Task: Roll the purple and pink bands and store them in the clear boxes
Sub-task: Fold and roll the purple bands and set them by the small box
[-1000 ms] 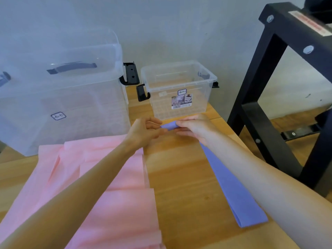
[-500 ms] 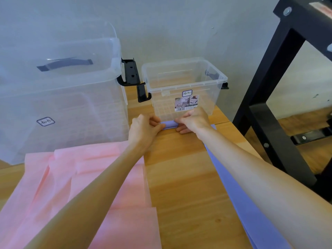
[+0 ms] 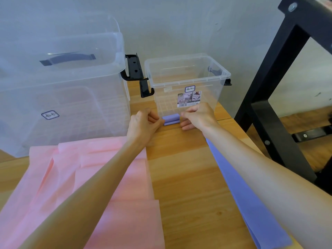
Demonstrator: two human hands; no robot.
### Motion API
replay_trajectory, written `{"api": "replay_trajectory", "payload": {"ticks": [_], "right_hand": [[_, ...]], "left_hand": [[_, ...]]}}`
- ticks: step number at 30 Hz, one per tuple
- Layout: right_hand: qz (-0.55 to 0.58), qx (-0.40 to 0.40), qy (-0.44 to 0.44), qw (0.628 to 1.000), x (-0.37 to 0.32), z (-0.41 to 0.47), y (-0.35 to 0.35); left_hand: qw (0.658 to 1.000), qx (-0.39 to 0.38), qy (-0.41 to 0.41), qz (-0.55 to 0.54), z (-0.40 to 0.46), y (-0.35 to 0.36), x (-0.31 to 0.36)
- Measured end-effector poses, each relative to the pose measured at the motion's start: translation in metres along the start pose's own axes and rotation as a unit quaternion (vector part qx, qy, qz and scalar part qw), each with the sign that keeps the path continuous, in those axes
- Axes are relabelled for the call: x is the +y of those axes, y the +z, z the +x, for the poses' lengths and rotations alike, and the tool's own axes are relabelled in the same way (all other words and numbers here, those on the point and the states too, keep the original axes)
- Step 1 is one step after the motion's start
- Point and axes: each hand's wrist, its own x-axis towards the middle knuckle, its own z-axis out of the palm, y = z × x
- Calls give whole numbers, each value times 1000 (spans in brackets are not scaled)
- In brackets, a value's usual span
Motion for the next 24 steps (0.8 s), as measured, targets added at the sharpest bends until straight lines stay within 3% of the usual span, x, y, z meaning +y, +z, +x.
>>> {"api": "replay_trajectory", "payload": {"ticks": [5, 12, 19, 24], "right_hand": [[-7, -6, -29, 1000, -2, -22, -24], [-54, -62, 0, 997, 15, -87, -68], [-72, -72, 2, 995, 49, -155, -106], [-78, -93, -53, 991, 76, -193, -124]], "left_hand": [[999, -5, 30, 12, -16, -7, 14], [995, -56, 83, 21, -45, -4, 43], [991, -108, 76, 21, -56, 21, 64], [990, -124, 57, 42, -45, 45, 78]]}}
